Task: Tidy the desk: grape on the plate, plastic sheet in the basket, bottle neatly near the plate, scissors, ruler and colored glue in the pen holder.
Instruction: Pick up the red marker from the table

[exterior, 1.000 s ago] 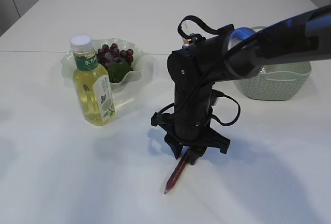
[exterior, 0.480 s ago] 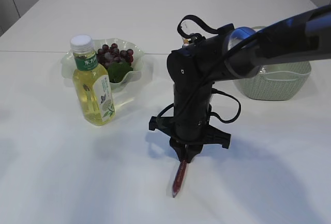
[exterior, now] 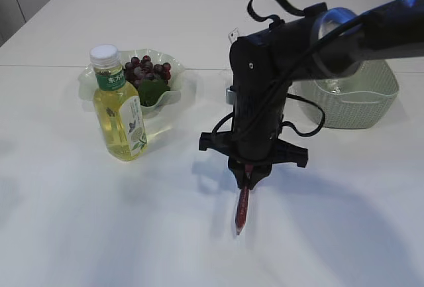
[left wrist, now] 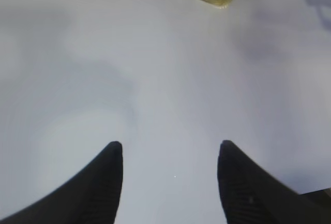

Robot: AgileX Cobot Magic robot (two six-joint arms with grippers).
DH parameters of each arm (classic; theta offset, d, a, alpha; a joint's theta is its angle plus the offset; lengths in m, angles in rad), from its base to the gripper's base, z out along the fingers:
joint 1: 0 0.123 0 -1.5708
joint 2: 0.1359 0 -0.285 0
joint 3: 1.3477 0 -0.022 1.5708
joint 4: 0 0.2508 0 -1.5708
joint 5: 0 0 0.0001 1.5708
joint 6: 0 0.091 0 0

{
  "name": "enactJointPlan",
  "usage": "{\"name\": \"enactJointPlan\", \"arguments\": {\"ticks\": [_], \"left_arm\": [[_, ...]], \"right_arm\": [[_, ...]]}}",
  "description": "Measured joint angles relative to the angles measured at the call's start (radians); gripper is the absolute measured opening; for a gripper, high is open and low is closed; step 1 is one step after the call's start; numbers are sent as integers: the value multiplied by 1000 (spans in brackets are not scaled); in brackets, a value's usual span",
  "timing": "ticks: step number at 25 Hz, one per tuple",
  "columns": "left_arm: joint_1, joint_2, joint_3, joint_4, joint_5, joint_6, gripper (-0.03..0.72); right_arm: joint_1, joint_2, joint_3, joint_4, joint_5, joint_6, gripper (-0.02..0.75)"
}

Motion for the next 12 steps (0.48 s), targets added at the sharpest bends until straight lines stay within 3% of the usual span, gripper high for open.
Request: {"name": "enactJointPlan", "arguments": {"ticks": [10, 12], "left_arm": [[0, 0, 0, 0, 0, 0, 425], [0, 0, 0, 0, 0, 0, 425]], "right_arm": [[-230, -130, 0, 314, -83, -398, 111], [-297, -154, 0, 432, -97, -593, 111]]}}
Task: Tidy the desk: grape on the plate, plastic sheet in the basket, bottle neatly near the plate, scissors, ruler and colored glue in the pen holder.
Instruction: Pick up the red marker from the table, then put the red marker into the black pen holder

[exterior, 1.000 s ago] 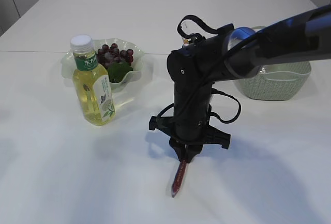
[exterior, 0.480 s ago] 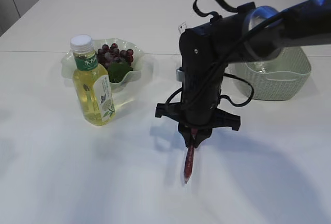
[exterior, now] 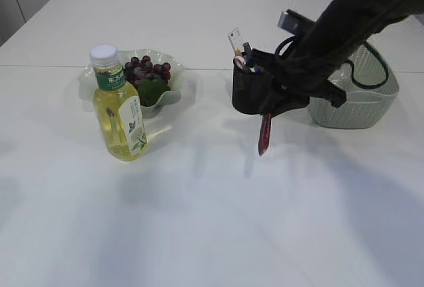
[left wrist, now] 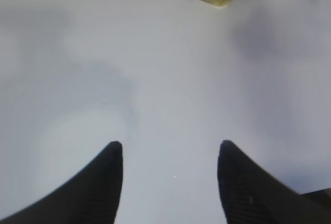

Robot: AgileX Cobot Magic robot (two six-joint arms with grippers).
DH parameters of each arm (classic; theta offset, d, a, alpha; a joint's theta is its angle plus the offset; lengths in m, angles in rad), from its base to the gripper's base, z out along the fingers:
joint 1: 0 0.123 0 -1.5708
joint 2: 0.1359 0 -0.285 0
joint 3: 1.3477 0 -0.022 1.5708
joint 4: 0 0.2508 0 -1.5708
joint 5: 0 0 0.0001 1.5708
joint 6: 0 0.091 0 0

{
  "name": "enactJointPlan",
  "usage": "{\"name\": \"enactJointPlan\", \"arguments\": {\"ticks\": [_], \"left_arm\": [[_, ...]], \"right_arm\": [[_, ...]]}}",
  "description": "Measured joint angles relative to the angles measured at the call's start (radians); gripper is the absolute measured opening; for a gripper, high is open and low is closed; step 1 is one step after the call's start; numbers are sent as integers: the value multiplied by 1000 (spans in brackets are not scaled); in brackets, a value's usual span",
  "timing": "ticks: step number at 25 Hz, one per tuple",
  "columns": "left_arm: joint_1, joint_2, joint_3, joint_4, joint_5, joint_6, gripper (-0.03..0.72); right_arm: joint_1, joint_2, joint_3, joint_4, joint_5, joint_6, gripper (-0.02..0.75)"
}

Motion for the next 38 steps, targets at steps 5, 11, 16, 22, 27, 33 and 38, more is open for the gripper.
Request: {"name": "enactJointPlan", "arguments": {"ticks": [5, 11, 16, 22, 27, 33, 38], "left_arm": [[0, 0, 0, 0, 0, 0, 425], [0, 0, 0, -36, -1, 0, 425], [0, 0, 0, -50, -1, 0, 425], [0, 0, 0, -58, -1, 0, 425], [0, 0, 0, -51, 4, 0, 425], [0, 0, 0, -42, 39, 0, 425], [0, 0, 0, -42, 45, 0, 425]], "right_arm": [[-59, -7, -4, 221, -13, -324, 111], [-102, -9, -61, 412, -85, -649, 110], [-119, -9, -109, 482, -197, -839, 110], [-121, -6, -129, 556, -385, -990, 109], [-121, 9, -133, 749, -502, -1238, 109], [-121, 91, -161, 1102, -539, -1642, 108], [-121, 162, -178, 1318, -553, -1933, 108]]}}
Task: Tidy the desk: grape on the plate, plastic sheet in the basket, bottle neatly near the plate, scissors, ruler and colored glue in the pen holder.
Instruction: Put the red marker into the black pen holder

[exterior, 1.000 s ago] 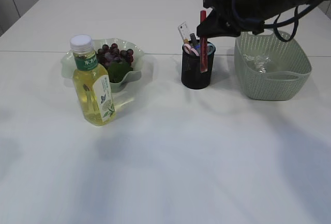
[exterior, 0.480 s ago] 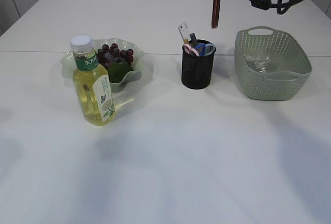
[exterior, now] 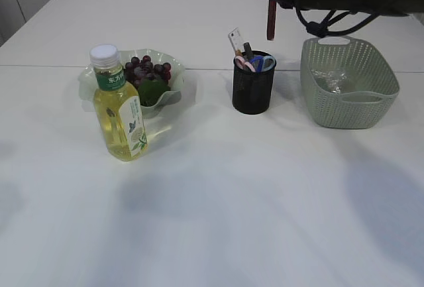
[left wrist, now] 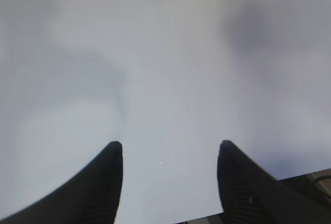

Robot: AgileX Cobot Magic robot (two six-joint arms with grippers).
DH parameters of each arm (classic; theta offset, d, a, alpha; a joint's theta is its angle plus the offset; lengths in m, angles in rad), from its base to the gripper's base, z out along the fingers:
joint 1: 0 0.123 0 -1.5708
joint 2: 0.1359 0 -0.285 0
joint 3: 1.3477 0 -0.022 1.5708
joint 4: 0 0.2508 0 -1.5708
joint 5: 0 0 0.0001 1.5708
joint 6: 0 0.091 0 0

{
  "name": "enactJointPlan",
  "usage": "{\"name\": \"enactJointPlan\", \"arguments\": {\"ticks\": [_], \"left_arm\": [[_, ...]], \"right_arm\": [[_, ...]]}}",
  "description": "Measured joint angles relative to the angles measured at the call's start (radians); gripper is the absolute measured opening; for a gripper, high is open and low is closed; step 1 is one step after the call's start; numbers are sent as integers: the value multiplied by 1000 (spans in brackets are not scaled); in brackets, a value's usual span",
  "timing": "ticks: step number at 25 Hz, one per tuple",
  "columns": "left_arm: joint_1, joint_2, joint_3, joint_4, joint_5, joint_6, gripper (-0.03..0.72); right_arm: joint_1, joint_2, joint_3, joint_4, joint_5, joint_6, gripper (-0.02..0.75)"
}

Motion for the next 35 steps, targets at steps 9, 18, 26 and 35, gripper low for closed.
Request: {"name": "enactJointPlan", "arguments": {"ticks": [9, 18, 26, 35], "left_arm": [[0, 0, 0, 7, 0, 0, 424], [0, 0, 0, 17, -2, 0, 424], [0, 0, 0, 17, -7, 0, 424], [0, 0, 0, 17, -13, 0, 424]], "right_arm": [[0, 124, -88, 23, 59, -72, 108], [0, 159, -96, 23, 79, -74, 230], [0, 159, -96, 23, 96, 21, 441], [-1, 64, -96, -535, 89, 676, 449]]}}
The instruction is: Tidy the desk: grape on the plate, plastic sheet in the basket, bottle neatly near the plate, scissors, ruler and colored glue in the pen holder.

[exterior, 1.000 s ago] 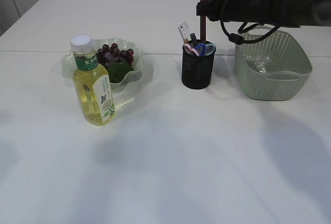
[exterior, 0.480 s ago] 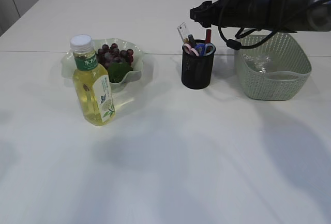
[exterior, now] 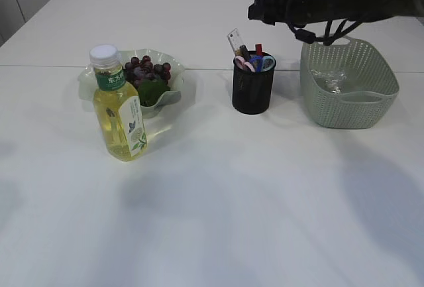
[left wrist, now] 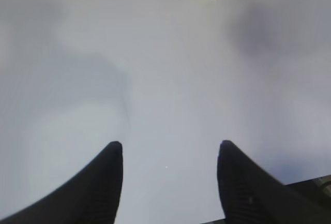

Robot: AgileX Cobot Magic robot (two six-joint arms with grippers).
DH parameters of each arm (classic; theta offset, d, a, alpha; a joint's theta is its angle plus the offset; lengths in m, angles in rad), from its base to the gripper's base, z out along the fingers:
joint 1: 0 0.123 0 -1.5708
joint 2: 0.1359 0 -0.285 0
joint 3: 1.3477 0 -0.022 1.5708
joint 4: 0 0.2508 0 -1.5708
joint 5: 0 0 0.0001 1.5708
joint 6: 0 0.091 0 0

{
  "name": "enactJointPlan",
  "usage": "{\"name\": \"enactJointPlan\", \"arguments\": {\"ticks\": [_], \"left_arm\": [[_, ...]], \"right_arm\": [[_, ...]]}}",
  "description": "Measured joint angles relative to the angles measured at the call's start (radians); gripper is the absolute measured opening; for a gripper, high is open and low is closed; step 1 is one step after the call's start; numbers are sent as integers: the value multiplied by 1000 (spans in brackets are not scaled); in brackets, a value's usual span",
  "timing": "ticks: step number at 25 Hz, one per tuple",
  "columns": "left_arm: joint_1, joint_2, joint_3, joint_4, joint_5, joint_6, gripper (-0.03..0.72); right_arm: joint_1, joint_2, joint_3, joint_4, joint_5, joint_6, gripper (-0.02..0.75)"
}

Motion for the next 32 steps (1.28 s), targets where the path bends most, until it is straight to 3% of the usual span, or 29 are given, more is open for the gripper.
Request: {"name": "enactJointPlan", "arguments": {"ticks": [5, 9, 13, 20, 28, 32], "left_arm": [[0, 0, 0, 0, -2, 0, 424], [0, 0, 0, 1, -2, 0, 424], [0, 0, 0, 1, -5, -19, 424], [0, 0, 0, 2, -35, -52, 440], [0, 0, 0, 24, -88, -72, 569], [0, -8, 0, 12, -112, -96, 585]], "right_arm": [[0, -126, 0, -547, 152, 474, 449], [0, -238, 0, -897, 305, 835, 449], [0, -340, 0, -1141, 481, 1047, 449], [0, -459, 0, -1225, 710, 1093, 449], [0, -610, 0, -1295, 806, 1128, 449], [0, -719, 0, -1356, 835, 1170, 449]]}}
